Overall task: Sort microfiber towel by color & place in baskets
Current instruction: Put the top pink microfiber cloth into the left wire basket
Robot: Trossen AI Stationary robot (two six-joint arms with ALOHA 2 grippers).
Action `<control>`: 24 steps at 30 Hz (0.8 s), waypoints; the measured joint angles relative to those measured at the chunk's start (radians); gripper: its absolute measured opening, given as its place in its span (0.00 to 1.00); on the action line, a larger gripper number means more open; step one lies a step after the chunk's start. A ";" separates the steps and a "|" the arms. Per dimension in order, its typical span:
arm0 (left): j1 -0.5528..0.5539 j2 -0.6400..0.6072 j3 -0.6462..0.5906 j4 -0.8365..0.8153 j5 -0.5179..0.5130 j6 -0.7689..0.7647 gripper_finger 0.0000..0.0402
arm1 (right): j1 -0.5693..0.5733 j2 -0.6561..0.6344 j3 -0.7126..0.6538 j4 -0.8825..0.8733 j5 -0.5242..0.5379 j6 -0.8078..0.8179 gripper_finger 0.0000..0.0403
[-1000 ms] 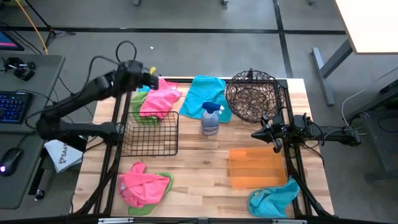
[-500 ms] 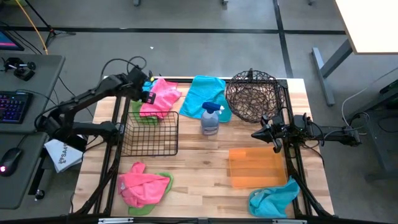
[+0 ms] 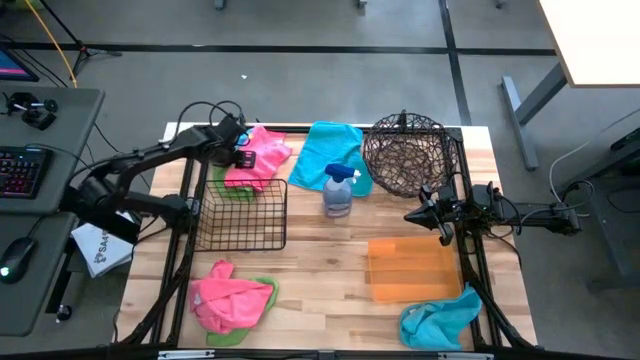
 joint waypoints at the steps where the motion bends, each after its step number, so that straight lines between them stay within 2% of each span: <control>1: 0.000 0.016 0.000 0.016 -0.002 0.000 0.41 | 0.000 0.000 0.000 0.000 0.000 0.000 0.00; 5: -0.001 0.063 0.000 0.048 0.038 0.012 0.40 | 0.000 0.000 0.000 0.000 0.000 0.000 0.00; 7: -0.012 0.070 0.000 0.046 0.048 0.016 0.37 | 0.000 0.000 0.000 0.000 0.000 0.000 0.00; 9: -0.029 0.067 0.000 0.047 0.049 0.018 0.29 | 0.000 0.000 0.000 0.000 0.000 0.000 0.00; 13: -0.055 0.021 0.007 0.045 0.032 0.024 0.05 | 0.000 0.000 0.000 0.000 0.000 0.000 0.00; 20: -0.063 -0.131 0.126 0.015 -0.015 0.074 0.01 | 0.000 0.000 0.000 0.000 0.000 0.000 0.00; 24: -0.071 -0.231 0.227 0.062 0.016 0.194 0.00 | 0.000 0.000 0.000 0.000 0.000 0.000 0.00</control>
